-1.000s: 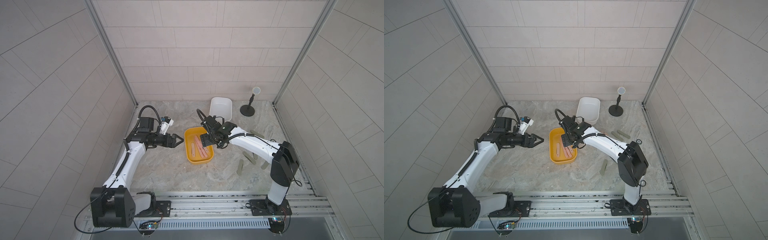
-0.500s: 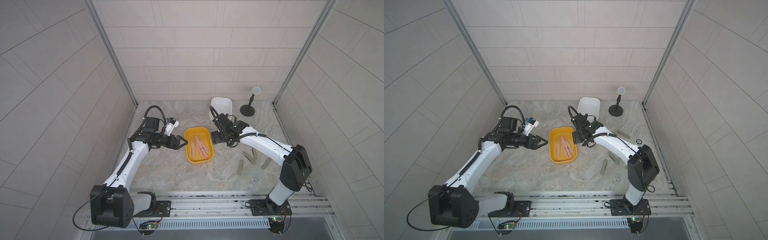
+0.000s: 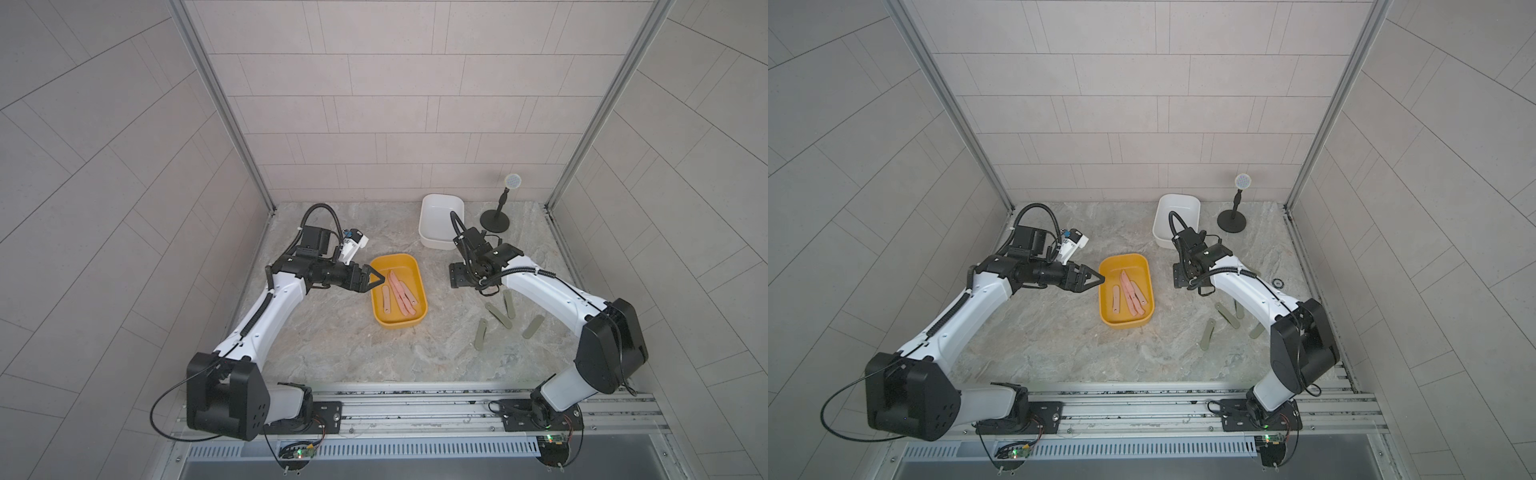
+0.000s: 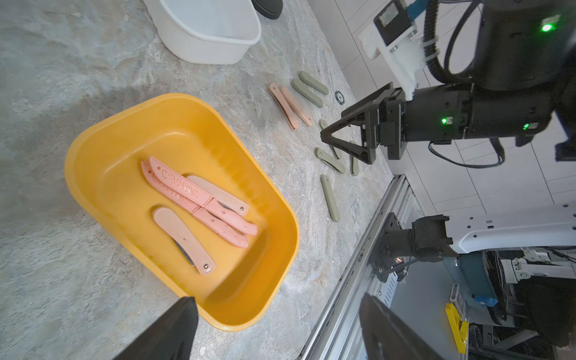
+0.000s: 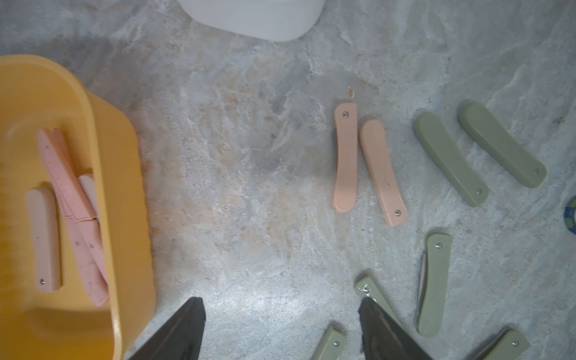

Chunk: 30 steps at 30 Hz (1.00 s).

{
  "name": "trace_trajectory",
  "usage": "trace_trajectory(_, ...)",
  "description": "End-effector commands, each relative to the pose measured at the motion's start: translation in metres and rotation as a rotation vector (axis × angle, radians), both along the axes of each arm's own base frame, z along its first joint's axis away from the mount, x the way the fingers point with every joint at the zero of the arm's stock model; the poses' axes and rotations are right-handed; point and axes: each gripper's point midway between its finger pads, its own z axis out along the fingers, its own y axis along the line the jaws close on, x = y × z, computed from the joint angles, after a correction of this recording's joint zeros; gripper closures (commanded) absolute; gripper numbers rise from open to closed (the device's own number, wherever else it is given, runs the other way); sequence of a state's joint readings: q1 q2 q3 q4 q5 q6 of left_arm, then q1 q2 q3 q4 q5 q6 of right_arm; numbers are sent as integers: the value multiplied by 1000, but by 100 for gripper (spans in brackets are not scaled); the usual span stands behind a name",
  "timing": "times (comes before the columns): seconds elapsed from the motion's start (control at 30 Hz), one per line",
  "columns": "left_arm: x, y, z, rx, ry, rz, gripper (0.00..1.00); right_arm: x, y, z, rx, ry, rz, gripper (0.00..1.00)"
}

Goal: Place the fruit knives into the storage box by color
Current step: Pick up the fruit knife from the center of the board.

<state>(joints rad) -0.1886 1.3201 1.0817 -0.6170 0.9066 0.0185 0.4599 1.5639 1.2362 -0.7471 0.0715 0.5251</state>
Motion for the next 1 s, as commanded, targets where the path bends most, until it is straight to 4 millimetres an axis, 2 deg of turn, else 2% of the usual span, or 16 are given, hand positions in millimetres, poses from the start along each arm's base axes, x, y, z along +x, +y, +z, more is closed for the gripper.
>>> trace_trajectory(0.0, 0, -4, -1, -5, -9, -10, 12, -3, -20, -1, -37, 5, -32, 20)
trace_trajectory(0.17, -2, -4, -5, -4, -2, -15, 12, -4, -30, -12, -48, 23, -58, 20)
trace_trajectory(0.47, -3, -5, -9, -2, 8, -18, 12, -4, -32, -31, -53, 46, -78, 20)
trace_trajectory(0.97, -3, -3, -10, 13, -3, -14, 12, -2, -44, -39, -62, 57, -98, 20)
